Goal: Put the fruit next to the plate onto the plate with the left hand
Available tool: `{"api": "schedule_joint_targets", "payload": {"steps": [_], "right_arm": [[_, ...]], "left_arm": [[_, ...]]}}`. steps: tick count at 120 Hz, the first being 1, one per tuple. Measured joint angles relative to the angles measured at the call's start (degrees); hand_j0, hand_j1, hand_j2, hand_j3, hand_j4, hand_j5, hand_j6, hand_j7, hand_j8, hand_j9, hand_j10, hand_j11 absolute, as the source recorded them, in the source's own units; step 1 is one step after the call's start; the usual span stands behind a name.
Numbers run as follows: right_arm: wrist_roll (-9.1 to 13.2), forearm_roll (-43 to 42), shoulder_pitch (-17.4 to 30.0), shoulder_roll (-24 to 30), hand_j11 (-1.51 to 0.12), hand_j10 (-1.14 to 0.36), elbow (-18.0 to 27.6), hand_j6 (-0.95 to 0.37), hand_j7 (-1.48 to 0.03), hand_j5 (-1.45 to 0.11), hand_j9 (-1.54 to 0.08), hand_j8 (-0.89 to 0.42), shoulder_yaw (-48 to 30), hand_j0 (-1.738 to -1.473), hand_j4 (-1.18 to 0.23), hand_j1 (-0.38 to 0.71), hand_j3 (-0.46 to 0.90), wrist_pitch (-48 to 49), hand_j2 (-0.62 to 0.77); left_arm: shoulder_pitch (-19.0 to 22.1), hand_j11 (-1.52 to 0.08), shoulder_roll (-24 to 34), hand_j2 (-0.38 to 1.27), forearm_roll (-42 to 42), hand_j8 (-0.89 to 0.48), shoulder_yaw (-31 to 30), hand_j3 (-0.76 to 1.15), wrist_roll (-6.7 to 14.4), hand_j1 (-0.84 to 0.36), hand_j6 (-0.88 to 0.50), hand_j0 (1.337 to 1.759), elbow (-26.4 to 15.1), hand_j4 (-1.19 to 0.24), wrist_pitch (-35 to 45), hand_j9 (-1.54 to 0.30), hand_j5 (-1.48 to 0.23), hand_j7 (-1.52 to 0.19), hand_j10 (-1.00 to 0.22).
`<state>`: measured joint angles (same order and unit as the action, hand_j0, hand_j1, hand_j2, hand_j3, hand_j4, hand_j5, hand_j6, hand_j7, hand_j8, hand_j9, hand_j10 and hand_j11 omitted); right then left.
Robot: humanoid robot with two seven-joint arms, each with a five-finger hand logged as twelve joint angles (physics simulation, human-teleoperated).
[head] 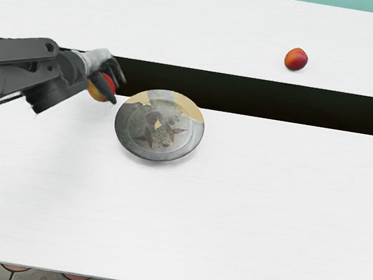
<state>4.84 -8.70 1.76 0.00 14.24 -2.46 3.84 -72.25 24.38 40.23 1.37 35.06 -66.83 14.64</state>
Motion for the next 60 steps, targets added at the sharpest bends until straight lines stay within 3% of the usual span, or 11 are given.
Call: {"api": "schedule_joint_targets", "payload": {"steps": [26,60], "right_arm": [[0.01,0.0,0.0,0.0,-0.02,-0.02,0.0,-0.02,-0.02,-0.02,-0.02,-0.02,0.0,-1.658,-0.02,-0.33,0.0,0.01,0.0],[0.01,0.0,0.0,0.0,-0.02,-0.02,0.0,-0.02,-0.02,-0.02,-0.02,-0.02,0.0,-1.658,-0.02,-0.33,0.0,0.01,0.0]], "left_arm": [[-0.38,-0.95,-3.17,0.18,-2.5,-0.43,4.45,0.0,0.0,-0.28,-0.7,1.649,-0.43,-0.7,-0.07,-0.95,-0.94,-0.94,-0.49],[0.2,-0.92,-7.12,0.19,-2.92,-0.42,4.94,0.0,0.02,-0.29,-0.67,1.649,-0.58,-0.67,-0.4,-0.94,-0.92,-0.93,-0.47]]}}
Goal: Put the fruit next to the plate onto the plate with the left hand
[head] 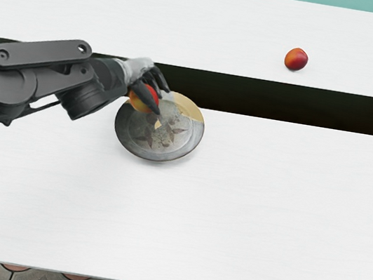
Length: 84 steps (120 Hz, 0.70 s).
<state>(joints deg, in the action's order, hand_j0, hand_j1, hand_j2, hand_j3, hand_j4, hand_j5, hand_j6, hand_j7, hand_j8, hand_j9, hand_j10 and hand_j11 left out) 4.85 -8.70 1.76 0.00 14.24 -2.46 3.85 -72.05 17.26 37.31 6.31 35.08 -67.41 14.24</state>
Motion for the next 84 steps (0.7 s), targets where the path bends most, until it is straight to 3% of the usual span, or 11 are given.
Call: {"api": "schedule_joint_targets", "payload": {"steps": [16,32,58,84], "right_arm": [[0.0,0.0,0.0,0.0,-0.02,-0.02,0.0,-0.02,-0.02,-0.02,-0.02,-0.02,0.0,-1.658,-0.02,-0.33,0.0,0.01,0.0],[-0.01,0.0,0.0,0.0,-0.02,-0.02,0.0,-0.02,-0.02,-0.02,-0.02,-0.02,0.0,-1.658,-0.02,-0.33,0.0,0.0,0.0],[0.0,0.0,0.0,0.0,-0.02,-0.02,0.0,-0.02,-0.02,-0.02,-0.02,-0.02,0.0,-1.658,-0.02,-0.33,0.0,0.01,0.0],[0.01,0.0,0.0,0.0,-0.02,-0.02,0.01,-0.02,-0.02,-0.02,-0.02,-0.02,0.0,-1.658,-0.02,-0.33,0.0,0.02,0.0]], "left_arm": [[-0.73,-0.59,-0.65,0.12,0.09,-0.31,-1.13,0.0,-0.06,-0.09,-0.44,1.654,-0.1,-0.44,-1.21,-0.61,-0.6,-0.6,-0.34],[-0.73,-0.41,0.16,0.08,0.01,-0.24,-0.52,0.0,-0.08,0.03,-0.3,1.656,-0.99,-0.3,-2.43,-0.41,-0.41,-0.41,-0.25],[-0.5,-0.27,6.35,0.05,-3.34,-0.19,4.0,0.0,-0.08,0.12,-0.21,1.657,-1.8,-0.21,-7.7,-0.28,-0.27,-0.27,-0.19],[0.48,-0.23,19.23,0.04,-13.85,-0.17,11.28,0.0,-0.08,0.14,-0.18,1.658,-1.92,-0.18,-27.66,-0.23,-0.23,-0.23,-0.17]]}}
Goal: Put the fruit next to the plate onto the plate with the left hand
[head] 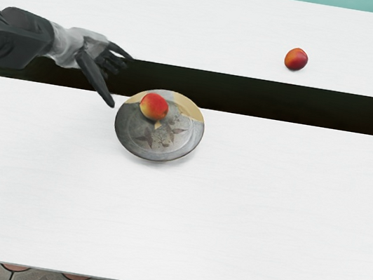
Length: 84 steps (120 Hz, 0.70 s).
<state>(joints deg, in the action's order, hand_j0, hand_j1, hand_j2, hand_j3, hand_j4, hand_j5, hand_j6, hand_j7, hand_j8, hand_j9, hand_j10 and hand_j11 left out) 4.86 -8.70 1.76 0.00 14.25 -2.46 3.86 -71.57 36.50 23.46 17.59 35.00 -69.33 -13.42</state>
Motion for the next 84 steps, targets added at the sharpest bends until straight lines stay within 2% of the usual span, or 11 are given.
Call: {"api": "schedule_joint_targets", "payload": {"steps": [14,26,32,40,47,53,84], "right_arm": [[0.01,0.0,0.0,0.0,-0.02,-0.02,0.0,-0.02,-0.02,-0.02,-0.02,-0.02,0.0,-1.658,-0.02,-0.33,0.0,-0.01,0.0],[0.0,0.0,0.0,0.0,-0.02,-0.02,0.0,-0.02,-0.02,-0.02,-0.02,-0.02,0.0,-1.658,-0.02,-0.33,0.0,0.0,0.0],[-0.01,0.0,0.0,0.0,-0.02,-0.02,0.0,-0.02,-0.02,-0.02,-0.02,-0.02,0.0,-1.658,-0.02,-0.33,0.0,0.0,0.0],[0.0,0.0,0.0,0.0,-0.02,-0.02,0.0,-0.02,-0.02,-0.02,-0.02,-0.02,0.0,-1.658,-0.02,-0.33,0.0,0.0,0.0],[-0.01,0.0,0.0,0.0,-0.02,-0.02,0.0,-0.02,-0.02,-0.02,-0.02,-0.02,0.0,-1.658,-0.02,-0.33,0.0,0.0,0.0],[-0.01,0.0,0.0,0.0,-0.02,-0.02,-0.01,-0.02,-0.02,-0.02,-0.02,-0.02,0.0,-1.658,-0.02,-0.33,0.0,0.0,0.0],[-0.02,0.0,0.0,0.0,-0.02,-0.02,0.0,-0.02,-0.02,-0.02,-0.02,-0.02,0.0,-1.658,-0.02,-0.33,0.0,-0.01,0.0]], "left_arm": [[0.29,-0.22,5.36,0.04,-7.41,-0.16,1.84,0.0,0.0,0.15,-0.17,1.658,0.02,-0.17,-13.07,-0.22,-0.22,-0.22,-0.17],[0.92,-0.16,9.69,0.03,-11.57,-0.12,2.13,0.0,0.0,0.2,-0.12,1.658,0.06,-0.12,-18.32,-0.16,-0.16,-0.16,-0.12],[3.85,-0.13,10.98,0.02,-12.61,-0.1,2.31,0.0,0.0,0.24,-0.1,1.658,0.1,-0.1,-19.58,-0.13,-0.13,-0.13,-0.1],[4.49,-0.09,12.74,0.01,-13.53,-0.07,2.44,0.0,0.0,0.27,-0.07,1.658,0.13,-0.07,-20.54,-0.09,-0.09,-0.09,-0.07],[4.57,-0.07,18.2,0.01,-16.42,-0.06,2.53,0.0,0.0,0.29,-0.06,1.658,0.16,-0.06,-21.0,-0.07,-0.07,-0.07,-0.05],[4.61,-0.06,20.48,0.01,-19.24,-0.04,2.56,0.0,0.0,0.3,-0.05,1.658,0.21,-0.04,-21.24,-0.06,-0.06,-0.06,-0.04],[4.96,-0.02,22.12,0.0,-23.74,-0.01,2.6,0.0,0.0,0.33,-0.02,1.658,0.47,-0.02,-21.6,-0.02,-0.02,-0.02,-0.01]]}}
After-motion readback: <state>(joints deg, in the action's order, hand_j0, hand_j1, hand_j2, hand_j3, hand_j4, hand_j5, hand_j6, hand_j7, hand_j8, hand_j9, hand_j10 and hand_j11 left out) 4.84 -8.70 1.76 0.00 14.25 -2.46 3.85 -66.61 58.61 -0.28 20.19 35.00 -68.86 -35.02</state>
